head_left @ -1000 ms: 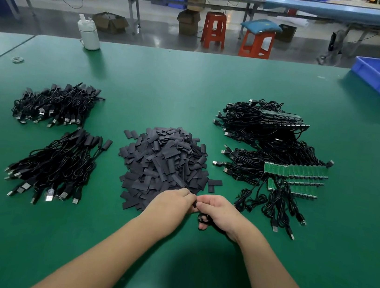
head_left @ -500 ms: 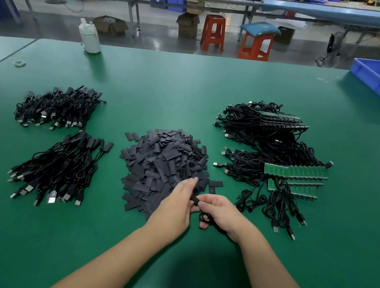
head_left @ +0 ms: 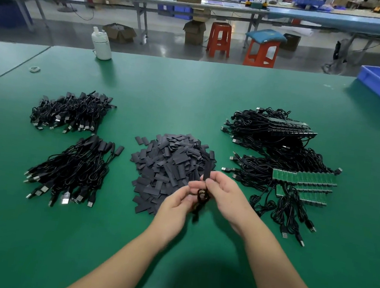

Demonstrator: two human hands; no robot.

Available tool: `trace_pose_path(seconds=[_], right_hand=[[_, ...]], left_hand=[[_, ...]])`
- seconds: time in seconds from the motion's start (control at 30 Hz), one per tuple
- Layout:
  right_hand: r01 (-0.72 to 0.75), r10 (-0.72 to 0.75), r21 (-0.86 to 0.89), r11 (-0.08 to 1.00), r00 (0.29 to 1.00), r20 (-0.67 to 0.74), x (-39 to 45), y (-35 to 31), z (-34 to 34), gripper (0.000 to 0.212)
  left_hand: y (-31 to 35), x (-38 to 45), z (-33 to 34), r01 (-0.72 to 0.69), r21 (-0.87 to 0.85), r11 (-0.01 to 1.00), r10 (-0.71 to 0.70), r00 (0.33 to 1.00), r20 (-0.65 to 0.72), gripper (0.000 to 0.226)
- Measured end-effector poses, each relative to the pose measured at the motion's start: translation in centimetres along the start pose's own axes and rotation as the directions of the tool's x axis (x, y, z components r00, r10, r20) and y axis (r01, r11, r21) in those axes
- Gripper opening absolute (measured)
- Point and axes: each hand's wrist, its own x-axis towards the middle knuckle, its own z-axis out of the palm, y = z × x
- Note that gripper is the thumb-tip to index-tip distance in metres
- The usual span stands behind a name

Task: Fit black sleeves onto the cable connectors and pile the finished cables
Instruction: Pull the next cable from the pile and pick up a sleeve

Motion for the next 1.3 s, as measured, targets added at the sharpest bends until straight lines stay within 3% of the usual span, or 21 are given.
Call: trace_pose_path(seconds=[0.17,0.37,0.47,0.53,0.6,0.7,0.73,0.8,0.9,1.03,1.13,1.23,1.3], right_hand=[[0.01,-0.005,0.051,0.999,0.996,-0.091,0.3,-2.0,1.6,0.014],[0.016,-0.003,0.122,0.992,0.994,-0.109,1.0,-3.0,2.5,0.014],[0.041,-0.052,-0.082,0.996,0.989,-0.138,1.3,-2.9,1.5,0.013],[0.022,-0.074,-0.301,0.953,0.984,-0.163,1.3,-2.4,-0.1,0.018],[-0.015,-0.119,-0.514,0.858,0.967,-0.226,1.3,-1.7,-2.4,0.022],[-0.205,-0.239,-0.793,0.574,0.884,-0.401,1.3,-0.5,-6.7,0.029],[-0.295,-0.266,-0.822,0.487,0.847,-0.461,1.2,0.0,-8.1,0.032],[-0.448,-0.228,-0.791,0.416,0.791,-0.568,1.2,0.8,-10.7,0.043],[-0.56,-0.079,-0.717,0.415,0.763,-0.642,1.3,1.8,-13.5,0.057],[-0.607,0.047,-0.66,0.444,0.751,-0.659,1.6,2.5,-15.1,0.062],[-0.581,0.04,-0.57,0.58,0.72,-0.693,1.9,2.6,-15.7,0.059],[-0.508,0.062,-0.363,0.781,0.641,-0.765,2.3,2.0,-15.9,0.049],[-0.465,0.109,-0.291,0.836,0.661,-0.742,2.7,2.0,-15.7,0.048]], left_hand=[[1.1,-0.3,-0.2,0.004,-0.1,0.995,0.009,0.992,0.124,0.029],[2.9,0.0,-1.3,-0.017,-0.032,0.999,0.018,0.999,0.041,0.02],[4.2,0.5,-2.9,-0.027,0.07,0.997,0.029,0.999,-0.019,0.018],[5.1,1.5,-5.3,-0.023,0.257,0.966,0.057,0.991,-0.125,0.016],[6.0,2.9,-9.1,-0.009,0.541,0.841,0.156,0.962,-0.226,0.015],[6.9,4.7,-15.7,0.149,0.873,0.464,0.32,0.891,-0.322,0.019],[6.8,5.2,-17.7,0.233,0.915,0.33,0.337,0.876,-0.344,0.02],[6.2,5.9,-20.8,0.391,0.91,0.137,0.251,0.875,-0.414,0.027],[5.0,6.0,-22.9,0.46,0.888,-0.019,0.092,0.885,-0.456,0.032],[4.0,5.4,-22.3,0.414,0.899,-0.142,0.23,0.897,-0.377,0.031],[3.8,5.3,-20.8,0.347,0.927,-0.141,0.309,0.905,-0.292,0.034],[3.5,5.6,-19.0,0.256,0.957,-0.137,0.326,0.924,-0.201,0.034],[3.3,5.7,-17.7,0.175,0.976,-0.131,0.353,0.928,-0.119,0.031]])
